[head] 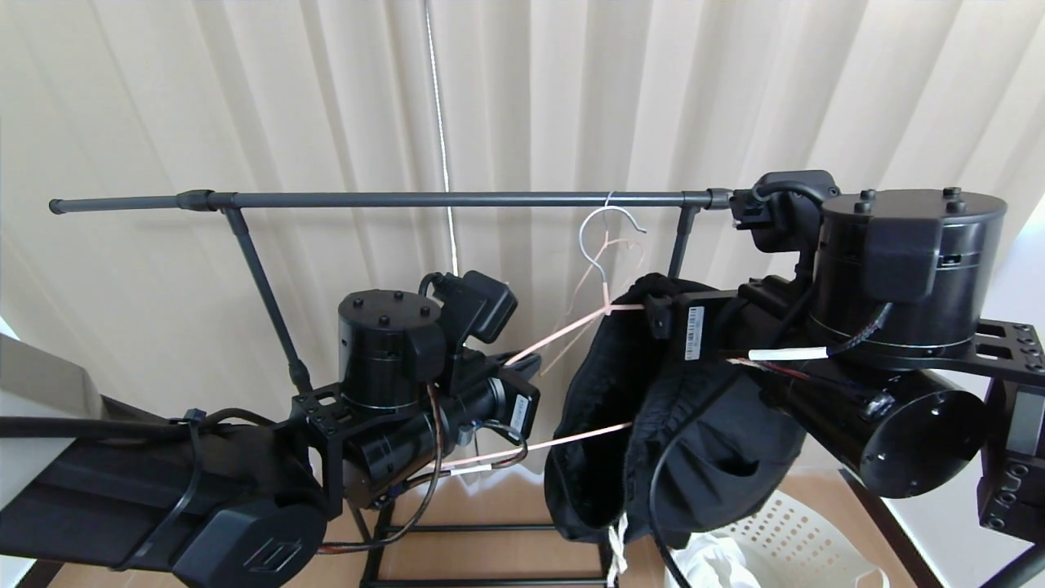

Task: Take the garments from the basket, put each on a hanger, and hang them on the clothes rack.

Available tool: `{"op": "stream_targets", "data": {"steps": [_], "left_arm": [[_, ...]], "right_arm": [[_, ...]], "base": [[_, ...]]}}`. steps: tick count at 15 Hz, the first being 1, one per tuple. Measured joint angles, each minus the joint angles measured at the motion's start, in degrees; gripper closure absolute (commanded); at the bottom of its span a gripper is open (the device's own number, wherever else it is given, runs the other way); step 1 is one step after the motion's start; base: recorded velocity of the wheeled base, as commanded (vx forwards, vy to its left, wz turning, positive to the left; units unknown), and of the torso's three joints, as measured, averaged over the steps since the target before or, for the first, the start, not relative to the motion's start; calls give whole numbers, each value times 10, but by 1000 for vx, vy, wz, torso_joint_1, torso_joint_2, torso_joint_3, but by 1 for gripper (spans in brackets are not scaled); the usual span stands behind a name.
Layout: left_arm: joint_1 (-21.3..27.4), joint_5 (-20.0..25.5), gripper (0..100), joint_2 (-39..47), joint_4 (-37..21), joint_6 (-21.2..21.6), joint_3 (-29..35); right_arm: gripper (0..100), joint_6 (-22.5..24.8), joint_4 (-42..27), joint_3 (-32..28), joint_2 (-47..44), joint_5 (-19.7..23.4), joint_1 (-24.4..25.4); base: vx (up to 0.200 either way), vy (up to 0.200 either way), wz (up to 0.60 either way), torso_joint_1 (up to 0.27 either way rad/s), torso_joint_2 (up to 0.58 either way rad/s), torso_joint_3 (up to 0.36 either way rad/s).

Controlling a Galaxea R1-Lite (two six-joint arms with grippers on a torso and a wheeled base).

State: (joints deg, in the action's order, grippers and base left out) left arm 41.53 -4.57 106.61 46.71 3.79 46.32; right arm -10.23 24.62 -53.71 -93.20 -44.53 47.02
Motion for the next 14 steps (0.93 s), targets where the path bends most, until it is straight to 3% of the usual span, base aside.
{"op": "stream_targets", "data": {"steps": [3,11,14], "left_arm": [[-9,-1,100,2,2,0,14],[-15,-2,100,10,5,0,17],[-15,-25,100,15,5,1,19]], "right_arm": [[0,1,1,9,12,39,7],[0,2,-5,4,28,47,6],[0,3,-9,3,29,46,-1]], "base": [[0,0,0,0,0,0],[0,0,0,0,0,0],[0,0,0,0,0,0]]}}
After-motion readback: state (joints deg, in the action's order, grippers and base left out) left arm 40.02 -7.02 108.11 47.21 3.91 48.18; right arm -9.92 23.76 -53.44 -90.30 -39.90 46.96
